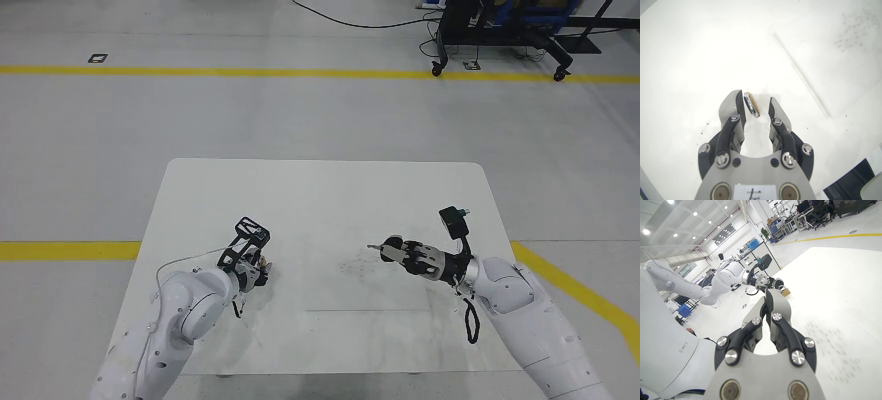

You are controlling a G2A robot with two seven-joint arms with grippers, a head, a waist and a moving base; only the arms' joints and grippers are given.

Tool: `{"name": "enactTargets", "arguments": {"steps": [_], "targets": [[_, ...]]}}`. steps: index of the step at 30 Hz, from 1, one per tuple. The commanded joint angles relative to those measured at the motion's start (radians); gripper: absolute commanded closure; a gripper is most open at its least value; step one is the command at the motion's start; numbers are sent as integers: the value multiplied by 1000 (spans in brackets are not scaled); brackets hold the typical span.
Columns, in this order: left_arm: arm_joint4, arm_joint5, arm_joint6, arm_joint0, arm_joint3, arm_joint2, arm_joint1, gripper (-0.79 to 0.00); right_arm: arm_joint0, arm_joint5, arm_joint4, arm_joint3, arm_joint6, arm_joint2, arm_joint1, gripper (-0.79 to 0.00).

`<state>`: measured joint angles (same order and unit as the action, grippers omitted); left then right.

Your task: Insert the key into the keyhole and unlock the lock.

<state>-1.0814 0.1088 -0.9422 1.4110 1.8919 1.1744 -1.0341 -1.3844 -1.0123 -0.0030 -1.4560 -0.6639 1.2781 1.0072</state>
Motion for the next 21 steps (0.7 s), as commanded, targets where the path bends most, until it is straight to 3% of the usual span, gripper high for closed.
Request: {"name": "enactTargets", "arguments": {"steps": [1,6,10,21], "targets": [[6,2,3,-5,-11,4,-1,-188,0,0,0,0,0,0,0,0],[19,7,2,-16,-19,4,-3,-145,0,0,0,0,0,0,0,0],[15,3,-4,-23,-19,-4,-5,0,0,0,0,0,0,0,0,0],[34,0,-14,-21,-39,10,-6,0,0,0,0,0,0,0,0,0]]}}
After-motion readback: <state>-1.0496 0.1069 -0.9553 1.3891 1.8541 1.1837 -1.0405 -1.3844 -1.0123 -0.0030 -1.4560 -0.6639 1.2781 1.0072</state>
